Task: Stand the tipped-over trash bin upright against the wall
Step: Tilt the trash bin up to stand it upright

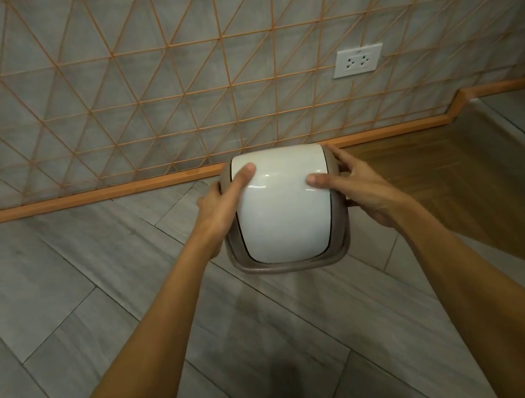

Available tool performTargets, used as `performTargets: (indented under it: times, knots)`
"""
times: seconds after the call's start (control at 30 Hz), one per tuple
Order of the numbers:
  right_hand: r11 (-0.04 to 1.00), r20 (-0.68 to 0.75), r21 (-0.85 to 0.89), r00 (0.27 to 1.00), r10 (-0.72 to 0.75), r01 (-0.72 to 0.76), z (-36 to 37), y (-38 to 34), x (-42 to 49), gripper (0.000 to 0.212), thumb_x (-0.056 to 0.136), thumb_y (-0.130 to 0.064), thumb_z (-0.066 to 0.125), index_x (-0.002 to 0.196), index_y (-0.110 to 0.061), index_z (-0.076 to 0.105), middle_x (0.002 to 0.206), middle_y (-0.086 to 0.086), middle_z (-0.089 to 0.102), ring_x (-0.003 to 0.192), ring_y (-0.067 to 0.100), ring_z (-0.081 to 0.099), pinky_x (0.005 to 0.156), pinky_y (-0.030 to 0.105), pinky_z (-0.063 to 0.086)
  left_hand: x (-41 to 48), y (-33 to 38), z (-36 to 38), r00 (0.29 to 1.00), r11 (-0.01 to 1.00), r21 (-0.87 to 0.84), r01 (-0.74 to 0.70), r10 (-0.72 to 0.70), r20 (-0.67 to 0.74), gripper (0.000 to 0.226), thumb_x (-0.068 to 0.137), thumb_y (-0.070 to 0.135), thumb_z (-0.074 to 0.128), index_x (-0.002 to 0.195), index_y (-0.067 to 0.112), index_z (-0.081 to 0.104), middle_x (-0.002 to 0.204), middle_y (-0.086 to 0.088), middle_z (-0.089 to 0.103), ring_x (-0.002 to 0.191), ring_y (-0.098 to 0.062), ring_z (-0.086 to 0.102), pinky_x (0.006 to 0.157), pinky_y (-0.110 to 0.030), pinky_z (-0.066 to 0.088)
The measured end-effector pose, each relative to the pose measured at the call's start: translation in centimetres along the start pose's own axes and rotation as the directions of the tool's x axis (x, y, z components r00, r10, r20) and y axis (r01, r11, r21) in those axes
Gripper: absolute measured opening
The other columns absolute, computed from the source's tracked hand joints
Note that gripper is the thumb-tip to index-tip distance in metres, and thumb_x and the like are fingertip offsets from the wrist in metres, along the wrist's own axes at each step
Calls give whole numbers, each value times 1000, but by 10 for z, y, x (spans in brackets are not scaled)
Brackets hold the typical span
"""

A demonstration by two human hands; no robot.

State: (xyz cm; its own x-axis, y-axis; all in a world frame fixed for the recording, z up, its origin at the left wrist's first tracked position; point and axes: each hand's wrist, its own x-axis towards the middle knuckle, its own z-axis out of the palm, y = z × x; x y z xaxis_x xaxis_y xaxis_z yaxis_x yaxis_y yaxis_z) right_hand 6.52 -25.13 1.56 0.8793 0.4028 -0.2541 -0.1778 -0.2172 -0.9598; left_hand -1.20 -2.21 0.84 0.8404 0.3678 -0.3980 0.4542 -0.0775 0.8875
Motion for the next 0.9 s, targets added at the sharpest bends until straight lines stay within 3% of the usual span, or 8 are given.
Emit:
performTargets:
  times: [0.07, 0.13, 0.3, 0.43, 0.63, 0.73, 0.83, 0.9]
  knots:
    - [1000, -41, 3, 999, -5, 5, 5, -4, 3, 108, 55, -58, 83, 147, -33, 34, 129, -1, 60, 88, 0, 69, 61, 16, 54, -1, 7, -1, 998, 998, -29, 56, -57, -12, 120, 40, 95, 56, 134, 21, 51, 130, -7, 60, 109, -25, 61, 84, -40, 51]
    - [999, -83, 32, 996, 10, -8, 11, -4, 4, 108, 54, -63, 81, 146, -30, 36, 129, 0, 62, 95, 8, 69, 68, 23, 54, -1, 12, -1, 992, 990, -63, 127, -127, 2, 119, 40, 94, 57, 133, 19, 53, 125, -6, 63, 104, -23, 62, 73, -34, 48]
    - [997, -151, 75, 987, 45, -34, 22, 0, 7, 77, 73, -58, 71, 136, -19, 50, 120, 0, 68, 95, 10, 69, 70, 22, 54, -3, 14, 1, 984, 981, -78, 178, -177, 19, 120, 46, 93, 56, 139, 18, 48, 137, -8, 56, 121, -28, 55, 104, -48, 45]
    - [996, -171, 70, 983, 65, -54, 20, -3, 12, 63, 77, -57, 68, 124, -16, 60, 106, -2, 74, 90, 11, 71, 69, 23, 54, -2, 20, 7, 979, 978, -62, 200, -198, 38, 111, 51, 94, 53, 133, 18, 54, 137, -9, 56, 123, -30, 55, 105, -48, 45]
    - [997, -132, 8, 989, 73, -72, 10, -4, 19, 36, 78, -61, 64, 90, -28, 66, 71, -20, 75, 61, -6, 69, 40, 8, 46, -1, 28, 10, 975, 976, -14, 218, -217, 49, 120, 47, 97, 49, 136, 17, 50, 139, -11, 54, 124, -31, 52, 104, -47, 43]
    - [994, -146, -14, 984, 106, -109, 11, -7, 17, 45, 75, -68, 61, 99, -29, 65, 80, -19, 74, 65, -3, 70, 47, 16, 48, 3, 33, 16, 967, 966, -47, 256, -254, 33, 127, 46, 96, 51, 144, 16, 41, 146, -15, 46, 132, -36, 45, 109, -53, 38]
    - [988, -142, -42, 980, 139, -147, 16, -15, 9, 62, 78, -70, 55, 123, -27, 55, 107, -14, 67, 81, 2, 65, 57, 20, 43, 4, 36, 18, 967, 964, -80, 254, -255, 2, 118, 58, 90, 54, 146, 14, 37, 149, -16, 42, 134, -36, 42, 111, -52, 36]
    - [979, -154, -144, 981, 122, -144, 16, -19, 4, 80, 80, -72, 50, 143, -24, 37, 134, -4, 55, 109, 16, 59, 77, 29, 50, 3, 39, 18, 982, 980, -95, 175, -180, -50, 109, 69, 80, 58, 150, 14, 27, 156, -17, 29, 138, -37, 37, 113, -50, 35]
